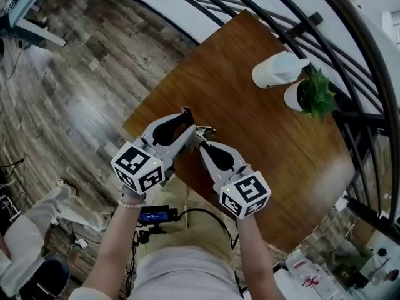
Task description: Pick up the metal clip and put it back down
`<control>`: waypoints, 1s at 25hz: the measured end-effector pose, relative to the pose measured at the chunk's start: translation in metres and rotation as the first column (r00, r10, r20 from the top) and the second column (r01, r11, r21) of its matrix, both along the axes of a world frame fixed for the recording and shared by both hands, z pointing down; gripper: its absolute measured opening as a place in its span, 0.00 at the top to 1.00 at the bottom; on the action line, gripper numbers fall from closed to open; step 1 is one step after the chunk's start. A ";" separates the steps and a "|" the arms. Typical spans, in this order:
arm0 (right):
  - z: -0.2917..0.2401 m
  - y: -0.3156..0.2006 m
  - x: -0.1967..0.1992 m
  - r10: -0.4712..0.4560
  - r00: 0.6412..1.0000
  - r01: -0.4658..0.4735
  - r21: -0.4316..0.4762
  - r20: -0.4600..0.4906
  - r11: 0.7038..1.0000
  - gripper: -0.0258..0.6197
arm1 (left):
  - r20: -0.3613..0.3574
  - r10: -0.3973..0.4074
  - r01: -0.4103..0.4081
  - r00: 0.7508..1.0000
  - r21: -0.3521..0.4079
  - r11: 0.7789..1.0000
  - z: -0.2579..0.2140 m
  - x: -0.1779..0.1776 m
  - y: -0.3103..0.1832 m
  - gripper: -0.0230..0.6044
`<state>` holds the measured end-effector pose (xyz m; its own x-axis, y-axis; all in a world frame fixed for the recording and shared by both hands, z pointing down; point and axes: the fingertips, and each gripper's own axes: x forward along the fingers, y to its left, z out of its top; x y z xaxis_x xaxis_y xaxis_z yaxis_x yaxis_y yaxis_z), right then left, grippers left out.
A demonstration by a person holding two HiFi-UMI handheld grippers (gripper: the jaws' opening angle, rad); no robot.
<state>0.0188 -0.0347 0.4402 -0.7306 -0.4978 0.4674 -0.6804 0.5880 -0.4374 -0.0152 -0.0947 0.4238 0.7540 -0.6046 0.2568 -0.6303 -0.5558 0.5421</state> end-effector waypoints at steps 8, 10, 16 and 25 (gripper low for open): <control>0.016 -0.010 -0.006 0.028 1.000 -0.028 -0.070 0.002 0.997 0.90 | -0.001 -0.017 0.017 1.000 -0.047 0.999 0.022 -0.005 -0.011 0.76; 0.019 -0.013 -0.007 0.037 0.999 -0.036 -0.083 0.010 0.996 0.90 | -0.004 -0.024 0.024 1.000 -0.056 0.998 0.027 -0.005 -0.015 0.76; 0.023 -0.023 -0.011 0.052 0.998 -0.047 -0.115 0.043 0.992 0.90 | -0.013 -0.052 0.050 0.999 -0.080 0.995 0.036 -0.010 -0.024 0.75; 0.035 -0.032 -0.004 0.114 0.989 -0.096 -0.180 0.091 0.979 0.89 | 0.022 -0.077 0.079 0.997 -0.085 0.993 0.047 -0.018 -0.024 0.76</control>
<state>0.0146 -0.0665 0.4748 -0.7265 -0.4909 0.4808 -0.6814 0.4241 -0.5965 -0.0329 -0.1191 0.4708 0.7000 -0.6363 0.3242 -0.6804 -0.4564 0.5733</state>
